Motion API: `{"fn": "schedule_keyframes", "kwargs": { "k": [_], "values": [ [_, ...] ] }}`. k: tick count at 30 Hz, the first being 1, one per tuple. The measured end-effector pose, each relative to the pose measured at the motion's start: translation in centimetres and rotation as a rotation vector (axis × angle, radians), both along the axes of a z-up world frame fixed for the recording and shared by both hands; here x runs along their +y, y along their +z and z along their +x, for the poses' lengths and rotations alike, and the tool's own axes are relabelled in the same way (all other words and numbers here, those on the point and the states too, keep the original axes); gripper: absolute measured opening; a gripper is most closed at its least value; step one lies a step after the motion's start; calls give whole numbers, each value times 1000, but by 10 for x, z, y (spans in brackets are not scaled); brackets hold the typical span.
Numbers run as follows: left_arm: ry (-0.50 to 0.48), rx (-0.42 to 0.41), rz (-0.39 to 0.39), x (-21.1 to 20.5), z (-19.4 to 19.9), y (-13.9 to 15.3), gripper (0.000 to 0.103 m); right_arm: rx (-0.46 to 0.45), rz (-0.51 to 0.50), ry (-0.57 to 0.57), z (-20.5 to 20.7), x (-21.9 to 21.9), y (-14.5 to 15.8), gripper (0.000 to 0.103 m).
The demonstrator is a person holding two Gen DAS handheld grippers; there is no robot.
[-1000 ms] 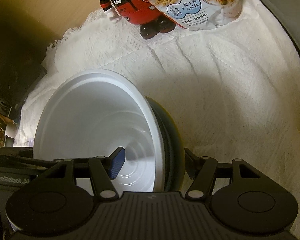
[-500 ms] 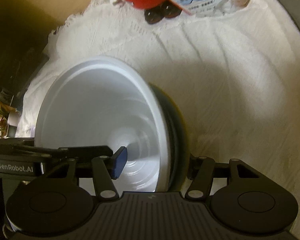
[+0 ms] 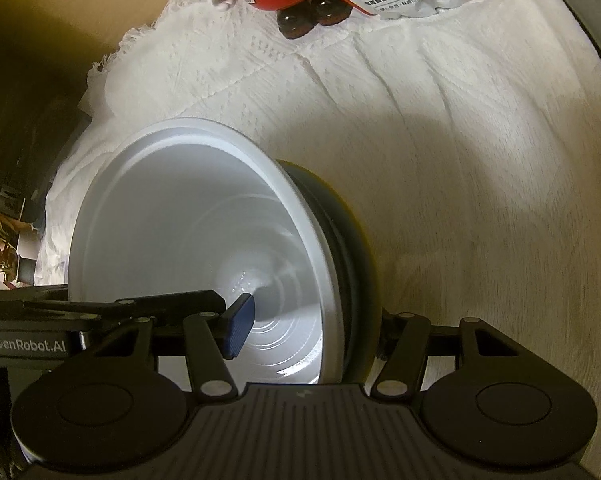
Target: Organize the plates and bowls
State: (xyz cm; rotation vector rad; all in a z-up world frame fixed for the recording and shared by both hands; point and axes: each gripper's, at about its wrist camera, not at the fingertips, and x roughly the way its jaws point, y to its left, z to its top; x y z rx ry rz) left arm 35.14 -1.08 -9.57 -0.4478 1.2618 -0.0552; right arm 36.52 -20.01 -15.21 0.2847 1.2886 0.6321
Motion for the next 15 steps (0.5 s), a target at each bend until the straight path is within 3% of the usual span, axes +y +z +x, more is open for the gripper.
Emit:
{"fn": "schedule_keyframes", "kwargs": {
  "k": [15],
  "values": [
    [4,-39,-26,-1,-11,19,72,-42,-33,1,-8,1,23,59]
  ]
}}
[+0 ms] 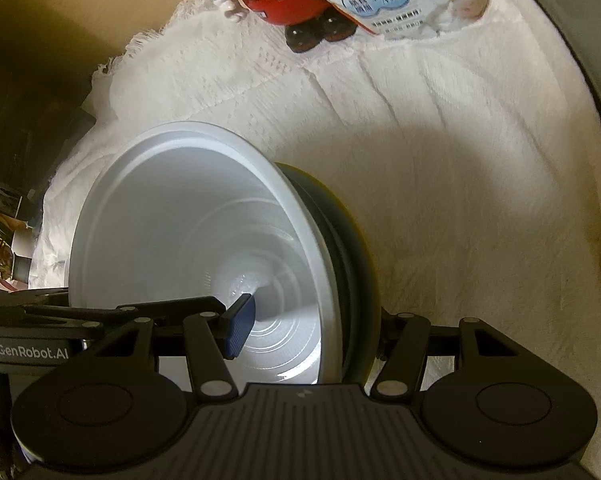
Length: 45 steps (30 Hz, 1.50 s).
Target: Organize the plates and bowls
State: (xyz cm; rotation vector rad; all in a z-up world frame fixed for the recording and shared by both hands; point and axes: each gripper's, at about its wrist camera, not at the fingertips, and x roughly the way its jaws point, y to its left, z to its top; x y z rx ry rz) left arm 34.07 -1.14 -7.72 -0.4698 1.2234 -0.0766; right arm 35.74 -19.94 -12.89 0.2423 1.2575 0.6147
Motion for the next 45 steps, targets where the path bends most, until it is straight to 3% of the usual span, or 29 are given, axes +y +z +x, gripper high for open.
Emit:
{"fn": "schedule_keyframes", "kwargs": {
  "k": [8,17,21,25,30,33,37,39,45],
  "values": [
    [2,-44,-30,26,-14,37,72,-55,-35,16,-10,23,46,59],
    [5,-87,10,101,-43,83,72,-126,-2,62,-27,103,94,59],
    [47,-76,16,141,-57,75,72,-113,8,90,-31,146,87,59],
    [83,-13,-4,169,-67,49,71,-34,-11,119,-33,180,61,58],
    [91,62,-11,182,-73,15,70,49,-73,155,-33,199,26,57],
    [62,73,36,177,-74,9,65,65,-97,175,-34,202,16,58],
    [83,66,50,179,-76,9,59,22,-112,171,-33,205,17,59],
    [96,68,66,180,-75,7,49,-1,-124,164,-35,204,19,59],
    [139,59,68,187,-72,8,42,-44,-135,156,-35,200,30,59]
  ]
}}
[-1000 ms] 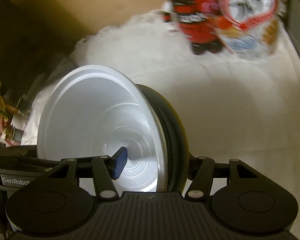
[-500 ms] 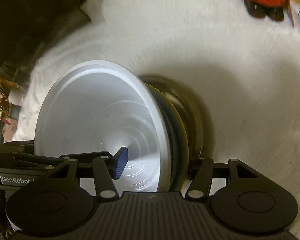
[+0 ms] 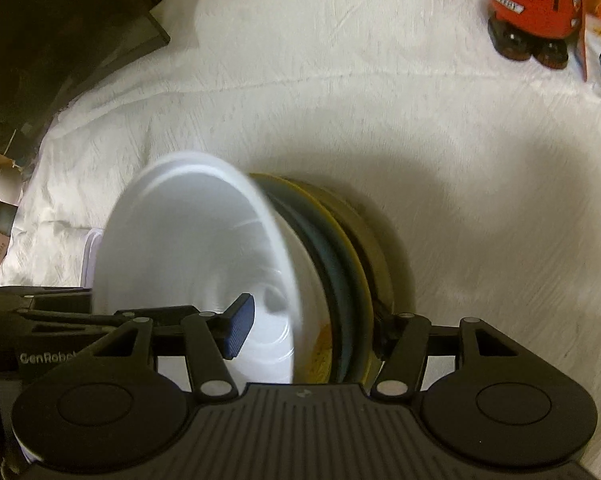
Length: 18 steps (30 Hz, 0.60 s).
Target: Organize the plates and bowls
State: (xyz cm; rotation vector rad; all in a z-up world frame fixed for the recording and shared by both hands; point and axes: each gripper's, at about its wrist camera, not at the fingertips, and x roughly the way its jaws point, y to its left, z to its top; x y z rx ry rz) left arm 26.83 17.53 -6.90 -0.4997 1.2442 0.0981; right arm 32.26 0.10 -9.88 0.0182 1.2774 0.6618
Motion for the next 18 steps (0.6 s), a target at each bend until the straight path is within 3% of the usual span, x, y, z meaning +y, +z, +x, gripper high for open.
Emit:
{"fn": "schedule_keyframes", "kwargs": {
  "k": [5,11,15,18],
  "values": [
    [-10,-107,71,-3,2,32,39,-110,-20,16,3,7,20,59],
    [29,-118,130,1,0,41,35,-244,-15,14,1,3,37,59],
    [54,-114,71,10,-4,39,34,-340,-41,-15,4,-3,40,59],
    [40,-115,16,8,-2,35,35,-344,-64,-45,7,-9,36,59]
  ]
}}
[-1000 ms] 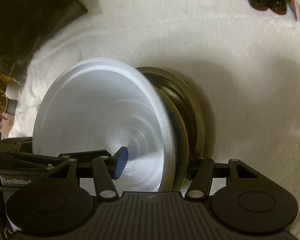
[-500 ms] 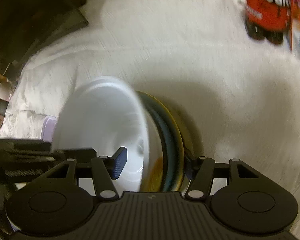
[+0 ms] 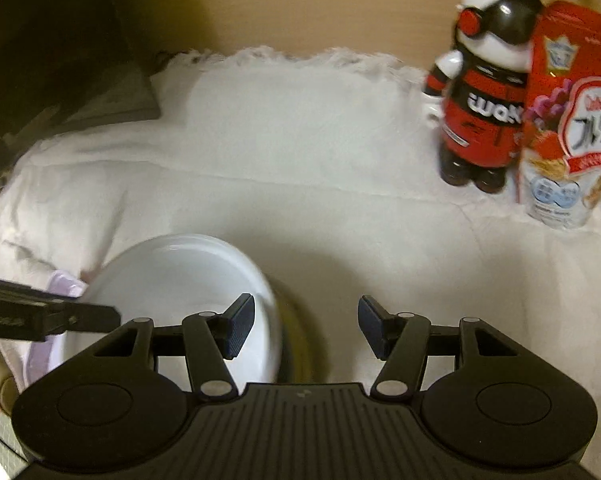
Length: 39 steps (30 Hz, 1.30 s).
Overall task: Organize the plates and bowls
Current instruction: 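Lower the stack flat beside the lavender container and open both tools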
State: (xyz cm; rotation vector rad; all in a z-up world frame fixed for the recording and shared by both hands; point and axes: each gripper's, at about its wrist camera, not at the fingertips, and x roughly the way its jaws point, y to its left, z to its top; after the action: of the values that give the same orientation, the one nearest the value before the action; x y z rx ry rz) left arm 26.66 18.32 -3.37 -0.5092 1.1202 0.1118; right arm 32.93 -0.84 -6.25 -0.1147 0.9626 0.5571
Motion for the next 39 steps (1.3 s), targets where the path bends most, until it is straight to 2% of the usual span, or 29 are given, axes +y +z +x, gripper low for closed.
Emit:
{"fn": "schedule_keyframes", "kwargs": {
  "k": [4,11,13,14,17,19,26,31,35,39],
  "values": [
    [-17,-8,31,-8,4,0,35,23,-3,-7,0,-7,-10,56],
    [-8,-36,-24,-3,12,-2,35,56,-4,-43,-4,-16,-22,54],
    [2,-40,-27,-1,10,-1,32,57,-5,-48,-8,-18,-19,54],
    [6,-50,-28,0,7,2,26,52,-5,-48,-10,-18,-18,54],
    [25,-70,24,1,-3,12,26,34,4,-49,-15,-20,-12,54],
    [35,-63,67,3,-8,14,30,28,16,-46,-18,-20,-8,54],
    [70,-55,53,13,-12,4,28,72,112,11,-25,-11,3,49],
    [43,-67,117,4,-11,9,26,-8,53,11,-28,-3,5,49],
    [26,-66,151,-1,-11,9,26,12,23,-20,-22,-12,-6,49],
    [16,-67,143,-3,-10,9,26,32,26,-24,-20,-18,-11,49]
  ]
}}
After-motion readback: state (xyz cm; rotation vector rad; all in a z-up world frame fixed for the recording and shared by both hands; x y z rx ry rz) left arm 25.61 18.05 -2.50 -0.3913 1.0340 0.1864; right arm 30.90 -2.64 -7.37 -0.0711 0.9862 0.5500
